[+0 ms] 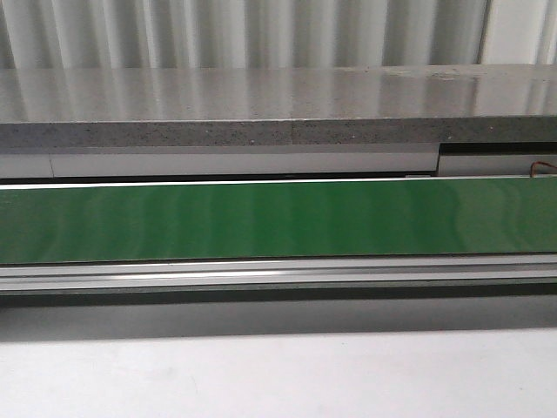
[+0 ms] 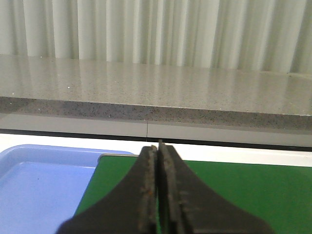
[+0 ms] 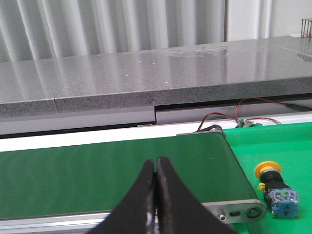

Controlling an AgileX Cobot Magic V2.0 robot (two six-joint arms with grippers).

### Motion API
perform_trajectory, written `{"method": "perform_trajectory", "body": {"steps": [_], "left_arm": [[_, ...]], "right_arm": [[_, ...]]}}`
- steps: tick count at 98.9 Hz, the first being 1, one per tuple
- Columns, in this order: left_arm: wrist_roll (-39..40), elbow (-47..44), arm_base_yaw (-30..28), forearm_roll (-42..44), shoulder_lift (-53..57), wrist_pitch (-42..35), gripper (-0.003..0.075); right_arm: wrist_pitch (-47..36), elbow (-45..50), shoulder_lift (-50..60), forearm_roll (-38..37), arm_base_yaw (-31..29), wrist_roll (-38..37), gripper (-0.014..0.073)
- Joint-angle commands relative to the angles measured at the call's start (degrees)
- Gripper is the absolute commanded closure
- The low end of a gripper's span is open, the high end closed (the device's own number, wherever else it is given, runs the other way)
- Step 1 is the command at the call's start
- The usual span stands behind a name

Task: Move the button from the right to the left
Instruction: 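Move the right gripper toward the yellow-capped button on the green tray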

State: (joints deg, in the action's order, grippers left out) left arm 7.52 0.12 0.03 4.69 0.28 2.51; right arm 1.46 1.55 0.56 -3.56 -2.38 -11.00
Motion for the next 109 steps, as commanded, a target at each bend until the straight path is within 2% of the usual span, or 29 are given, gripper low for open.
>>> {"method": "perform_trajectory", "body": {"steps": [1, 68, 86, 98, 109], "left_arm": [[0.5, -1.5, 0.4, -0.4, 1.9, -4.7, 0.074], [0.5, -1.5, 0.4, -0.4, 1.9, -4.7, 0.074], [0.5, -1.5, 0.4, -0.4, 1.9, -4.7, 0.074], [0.5, -1.5, 0.4, -0.4, 1.9, -4.7, 0.074], [0.5, -1.5, 0.4, -0.4, 1.9, -4.7, 0.074]], "right_arm": [[-5.1, -1.0, 0.9, -0.3, 0.0, 0.2, 0.0661], [-5.1, -1.0, 0.9, -0.3, 0.0, 0.2, 0.0661], [-9.0, -1.9, 0.9, -0.4, 0.0, 0.2, 0.0661], [-2.4, -6.8, 0.5, -0.3, -0.1, 0.2, 0.0661], [10.1, -14.2, -2.2, -0.4, -0.1, 0.2, 0.0661]]}}
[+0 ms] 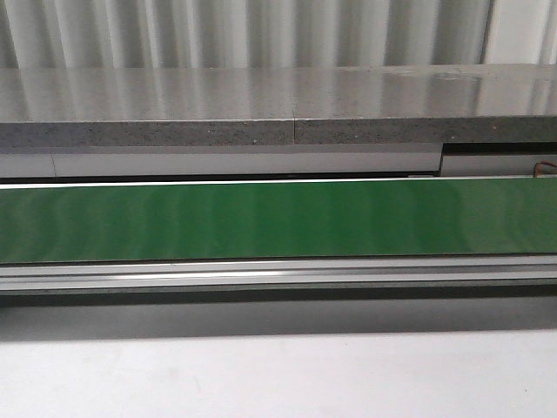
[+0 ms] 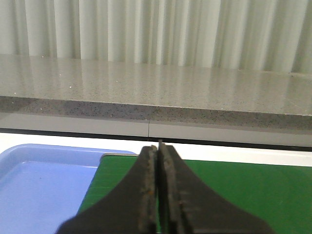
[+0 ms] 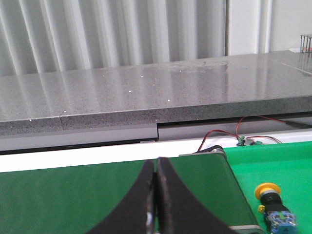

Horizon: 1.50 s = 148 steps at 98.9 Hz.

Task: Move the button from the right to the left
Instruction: 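Move the right gripper toward the yellow-capped button on the green tray, then lower the right gripper and grasp the button by its yellow cap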

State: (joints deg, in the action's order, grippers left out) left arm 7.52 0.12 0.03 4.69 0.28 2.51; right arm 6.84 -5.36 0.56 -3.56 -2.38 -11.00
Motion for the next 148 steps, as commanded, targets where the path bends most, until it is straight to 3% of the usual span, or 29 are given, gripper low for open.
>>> {"method": "perform_trajectory", "body": {"steps": [1, 39, 56, 79, 91, 110, 117, 122, 148], "left_arm": [[0.5, -1.5, 0.4, -0.4, 1.9, -4.7, 0.074], [0.5, -1.5, 0.4, -0.4, 1.9, -4.7, 0.074], [0.5, -1.5, 0.4, -0.4, 1.9, -4.7, 0.074], [0.5, -1.5, 0.4, -0.4, 1.9, -4.7, 0.074], [0.5, -1.5, 0.4, -0.4, 1.9, -4.7, 0.074], [0.5, -1.5, 0.4, -0.4, 1.9, -4.7, 0.074], [0.5, -1.5, 0.4, -0.4, 1.9, -4.7, 0.074], [0.5, -1.5, 0.4, -0.4, 1.9, -4.7, 0.074], [0.5, -1.5, 0.4, -0.4, 1.9, -4.7, 0.074]], "right_arm": [[6.2, -7.8, -2.5, -0.4, -0.1, 0.2, 0.0661], [40.4, -33.2, -26.8, -0.5, -0.1, 0.2, 0.0661], [44.1, -39.8, -35.4, 0.6, -0.1, 0.3, 0.0661], [44.4, -40.9, -40.3, 0.6, -0.1, 0.4, 0.0652], [47.0, -40.9, -40.8, 0.8, -0.1, 0.4, 0.0526], [49.9, -40.9, -40.8, 1.5, -0.1, 0.4, 0.0078], [49.8, -40.9, -40.8, 1.7, -0.1, 0.4, -0.0037], [49.2, -40.9, -40.8, 1.8, -0.1, 0.4, -0.0068], [50.2, -45.6, -49.2, -2.7, -1.8, 0.1, -0.0052]]}}
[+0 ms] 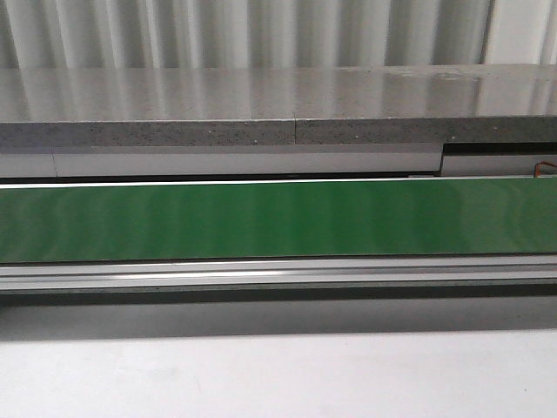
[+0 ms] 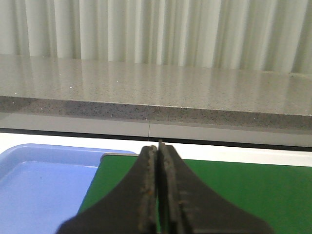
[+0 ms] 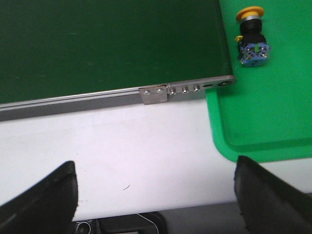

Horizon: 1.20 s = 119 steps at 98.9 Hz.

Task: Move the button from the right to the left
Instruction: 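Lower the right gripper and grasp the button by its yellow cap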

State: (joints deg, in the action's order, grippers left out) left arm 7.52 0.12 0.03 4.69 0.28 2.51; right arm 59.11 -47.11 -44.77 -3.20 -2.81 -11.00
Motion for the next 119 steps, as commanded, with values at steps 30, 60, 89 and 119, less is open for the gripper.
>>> {"method": "perform_trajectory", "body": {"steps": [30, 60, 89, 119], "left_arm": [[0.5, -1.5, 0.4, -0.4, 1.9, -4.7, 0.074], [0.5, -1.5, 0.4, -0.4, 1.9, -4.7, 0.074], [0.5, -1.5, 0.4, -0.4, 1.9, -4.7, 0.074], [0.5, -1.5, 0.4, -0.4, 1.9, -4.7, 0.074]], "right_arm": [[-9.2, -10.7, -18.9, -5.3, -11.9, 1.5, -0.0052], [-18.6, -15.4, -34.0, -2.9, -22.0, 2.3, -0.0052], [-23.0, -20.0, -46.1, 5.5, -24.9, 9.7, -0.0052], [-26.6, -22.2, -54.9, 5.7, -25.1, 11.0, -0.0052]]}}
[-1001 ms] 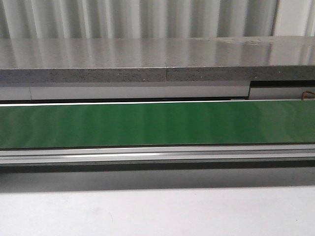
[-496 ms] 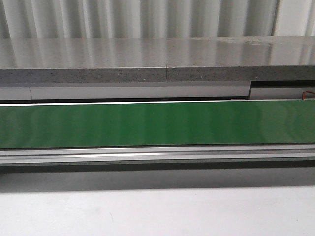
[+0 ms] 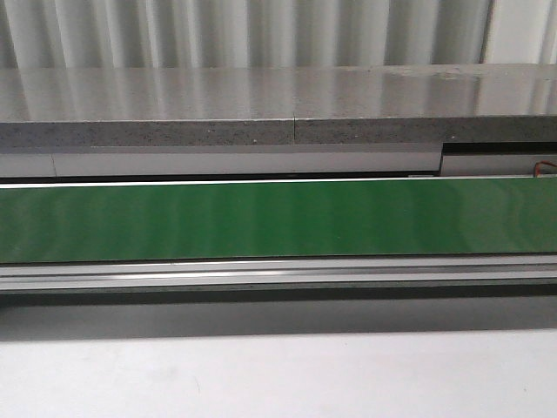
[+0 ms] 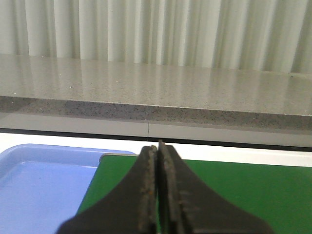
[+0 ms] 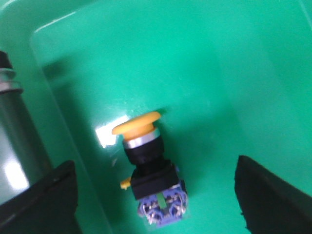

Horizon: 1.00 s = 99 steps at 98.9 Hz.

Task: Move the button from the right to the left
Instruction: 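Lower the right gripper and grasp the button by its yellow cap, then lift the button, set it on the conveyor belt, open right gripper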

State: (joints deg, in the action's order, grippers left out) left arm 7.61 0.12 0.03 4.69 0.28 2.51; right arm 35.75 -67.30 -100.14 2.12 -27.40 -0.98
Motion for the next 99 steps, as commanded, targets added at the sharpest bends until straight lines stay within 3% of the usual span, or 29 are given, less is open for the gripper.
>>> {"method": "perform_trajectory", "body": {"steps": [1, 32, 59, 66, 78, 83, 99], "left_arm": [[0.4, -1.5, 0.4, -0.4, 1.9, -4.7, 0.074], [0.4, -1.5, 0.4, -0.4, 1.9, -4.7, 0.074], [0.4, -1.5, 0.4, -0.4, 1.9, -4.7, 0.074], [0.4, -1.5, 0.4, -0.4, 1.9, -4.7, 0.074], [0.4, -1.5, 0.4, -0.4, 1.9, -4.7, 0.074], [0.4, -1.5, 0.4, -0.4, 1.9, -4.7, 0.074], [0.4, -1.5, 0.4, -0.4, 1.9, -4.7, 0.074]], "right_arm": [[-3.6, -2.0, 0.2, 0.3, -0.5, 1.0, -0.0052], [-5.5, -2.0, -5.0, 1.1, -2.8, 1.0, -0.0052], [-5.7, -2.0, -8.3, 6.1, -2.7, 6.1, -0.0038], [-5.6, -2.0, -8.9, 6.8, -2.7, 6.3, 0.0043], [-5.4, -2.0, -9.0, 7.1, -2.7, 6.3, 0.0312], [-5.4, -2.0, -8.8, 7.2, -2.7, 6.3, 0.038], [-4.5, -2.0, -5.7, 7.4, -2.7, 6.3, 0.0383]]}}
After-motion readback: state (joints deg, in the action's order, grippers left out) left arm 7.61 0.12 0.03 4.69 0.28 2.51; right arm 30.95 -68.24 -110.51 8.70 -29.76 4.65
